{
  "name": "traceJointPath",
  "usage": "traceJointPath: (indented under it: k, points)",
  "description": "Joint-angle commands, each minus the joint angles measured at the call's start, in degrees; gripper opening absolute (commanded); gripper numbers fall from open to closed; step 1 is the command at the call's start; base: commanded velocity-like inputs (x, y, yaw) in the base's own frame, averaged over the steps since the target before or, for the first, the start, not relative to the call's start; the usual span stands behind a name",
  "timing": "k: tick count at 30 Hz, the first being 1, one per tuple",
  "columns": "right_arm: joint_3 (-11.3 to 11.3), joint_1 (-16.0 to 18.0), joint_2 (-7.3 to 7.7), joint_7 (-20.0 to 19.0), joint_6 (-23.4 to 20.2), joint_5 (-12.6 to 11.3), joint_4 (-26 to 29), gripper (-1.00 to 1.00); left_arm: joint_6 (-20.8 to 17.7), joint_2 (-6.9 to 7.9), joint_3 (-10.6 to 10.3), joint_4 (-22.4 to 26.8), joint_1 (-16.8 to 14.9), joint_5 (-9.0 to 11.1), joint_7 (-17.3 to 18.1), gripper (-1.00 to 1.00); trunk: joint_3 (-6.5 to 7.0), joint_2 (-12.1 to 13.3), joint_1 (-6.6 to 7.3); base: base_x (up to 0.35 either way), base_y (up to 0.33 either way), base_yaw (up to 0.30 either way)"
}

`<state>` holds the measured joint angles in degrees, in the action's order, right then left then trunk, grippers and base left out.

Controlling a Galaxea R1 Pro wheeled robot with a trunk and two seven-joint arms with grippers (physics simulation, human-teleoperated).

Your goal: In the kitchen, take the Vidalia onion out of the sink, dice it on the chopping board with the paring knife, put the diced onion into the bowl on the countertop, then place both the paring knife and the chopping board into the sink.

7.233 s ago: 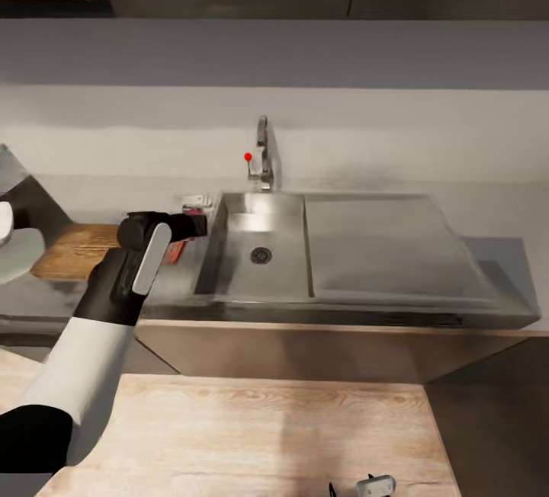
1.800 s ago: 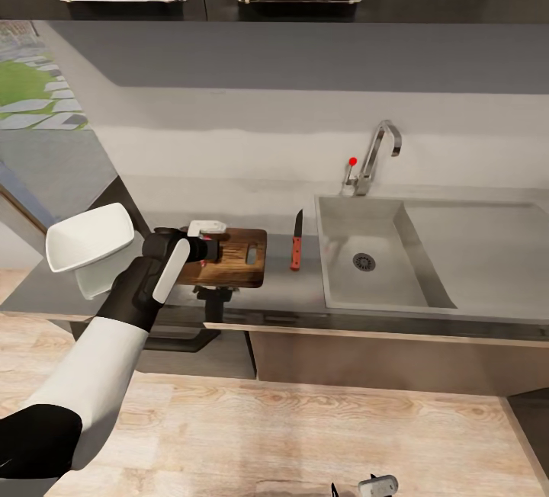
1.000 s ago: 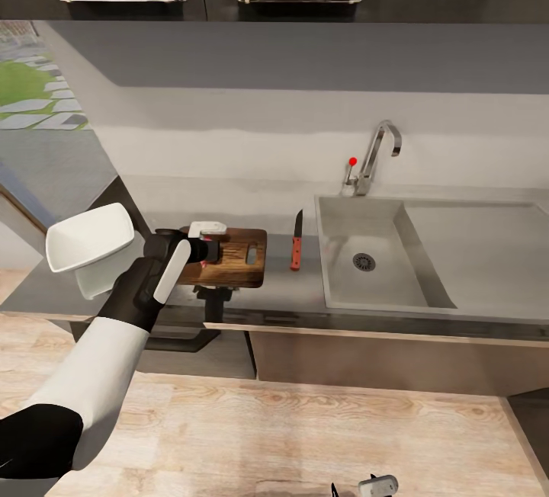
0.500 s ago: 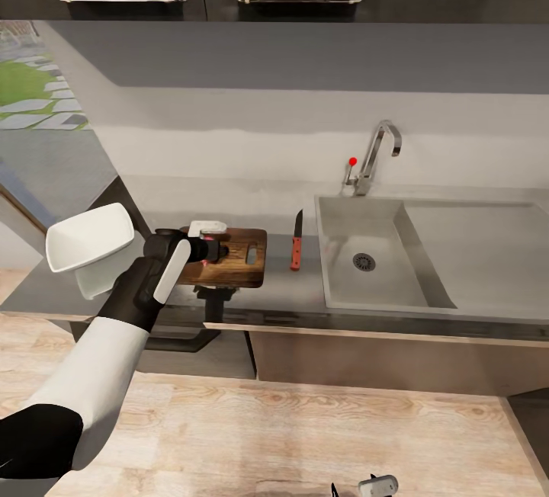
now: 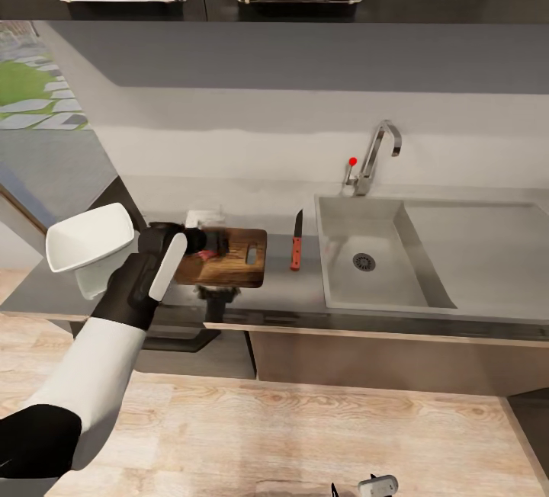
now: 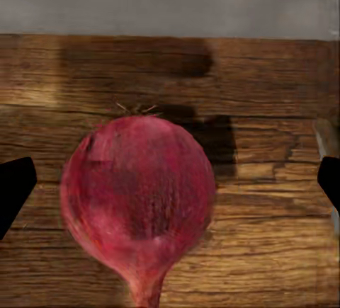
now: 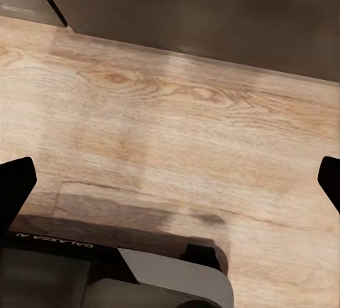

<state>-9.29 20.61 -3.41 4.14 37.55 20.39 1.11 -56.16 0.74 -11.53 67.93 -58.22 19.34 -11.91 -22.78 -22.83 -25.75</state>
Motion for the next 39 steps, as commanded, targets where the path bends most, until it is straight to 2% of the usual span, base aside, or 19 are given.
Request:
traceJointPath:
  k: [1, 5, 8, 20, 39]
  points:
    - [-0.3, 0.0, -0.02, 0.4, 0.1, 0.6, -0.1, 1.0, -0.3, 0.16, -0.1, 2.4, 0.0, 0.6, -0.6, 1.0, -0.09, -0.1, -0.03, 0.0, 0.0, 0.0]
    - [-0.3, 0.0, -0.02, 0.4, 0.1, 0.6, -0.1, 1.0, -1.0, 1.83, 0.2, 15.7, 0.0, 0.5, -0.7, 1.0, -0.09, -0.1, -0.03, 0.0, 0.0, 0.0]
    - [-0.3, 0.0, -0.02, 0.4, 0.1, 0.6, -0.1, 1.0, -1.1, 2.16, 0.2, 18.8, 0.0, 0.5, -0.8, 1.0, -0.09, -0.1, -0.03, 0.0, 0.0, 0.0]
    - [-0.3, 0.0, -0.02, 0.4, 0.1, 0.6, -0.1, 1.0, -1.1, 2.34, -0.1, 18.8, 0.0, 0.5, -0.8, 1.0, -0.09, -0.1, -0.03, -0.025, 0.0, 0.0]
    - [-0.3, 0.0, -0.02, 0.4, 0.1, 0.6, -0.1, 1.0, -1.1, 2.34, -0.2, 14.7, 0.0, 0.6, -0.8, 1.0, -0.09, -0.1, -0.03, -0.309, 0.0, 0.0]
